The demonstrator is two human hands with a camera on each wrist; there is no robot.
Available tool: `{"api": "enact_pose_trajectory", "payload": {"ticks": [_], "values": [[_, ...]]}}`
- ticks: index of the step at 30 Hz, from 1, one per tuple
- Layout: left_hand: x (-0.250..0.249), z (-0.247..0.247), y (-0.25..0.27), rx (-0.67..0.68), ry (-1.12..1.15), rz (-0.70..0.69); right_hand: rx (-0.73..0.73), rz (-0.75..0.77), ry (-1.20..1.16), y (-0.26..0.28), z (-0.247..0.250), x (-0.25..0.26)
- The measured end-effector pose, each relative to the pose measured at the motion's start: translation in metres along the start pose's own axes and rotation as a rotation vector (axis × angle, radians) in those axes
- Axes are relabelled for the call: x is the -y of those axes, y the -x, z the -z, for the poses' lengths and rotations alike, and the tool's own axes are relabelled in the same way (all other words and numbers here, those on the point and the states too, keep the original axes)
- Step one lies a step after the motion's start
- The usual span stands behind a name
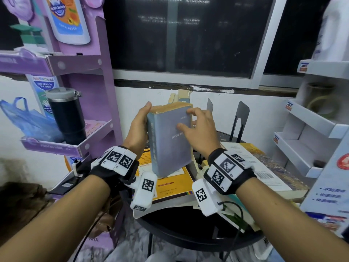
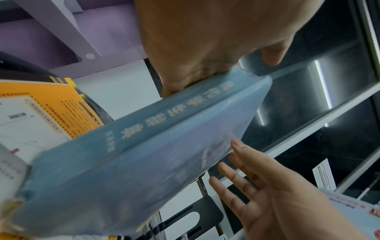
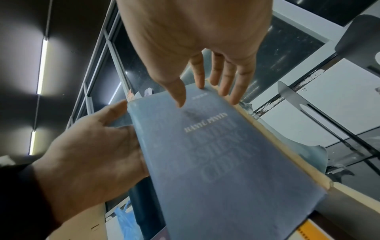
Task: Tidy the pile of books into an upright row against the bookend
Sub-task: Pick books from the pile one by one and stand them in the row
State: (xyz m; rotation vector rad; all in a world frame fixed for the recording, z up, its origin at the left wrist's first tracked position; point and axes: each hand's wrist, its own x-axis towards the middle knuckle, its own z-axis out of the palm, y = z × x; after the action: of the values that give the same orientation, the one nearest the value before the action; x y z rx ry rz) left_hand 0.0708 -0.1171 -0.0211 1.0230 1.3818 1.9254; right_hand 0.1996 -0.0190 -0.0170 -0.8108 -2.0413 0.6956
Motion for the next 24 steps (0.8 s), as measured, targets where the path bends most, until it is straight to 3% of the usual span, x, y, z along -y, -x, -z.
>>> {"api": "enact_pose_trajectory", "payload": {"ticks": [14,20,24], "values": [[-0.02,0.003,0.0,0.147,-0.119,0.031,0.275,0.022,-0.157,0.011,0.008,0.006],[-0.016,-0.008,-0.014,0.172,-0.099,0.012,0.174,-0.001,-0.331,0.011,0.015,-0.006],[-0.01,-0.022,-0.027,0.109,-0.124,0.037,0.097,0.027,-0.212,0.008,0.014,-0.012]]}}
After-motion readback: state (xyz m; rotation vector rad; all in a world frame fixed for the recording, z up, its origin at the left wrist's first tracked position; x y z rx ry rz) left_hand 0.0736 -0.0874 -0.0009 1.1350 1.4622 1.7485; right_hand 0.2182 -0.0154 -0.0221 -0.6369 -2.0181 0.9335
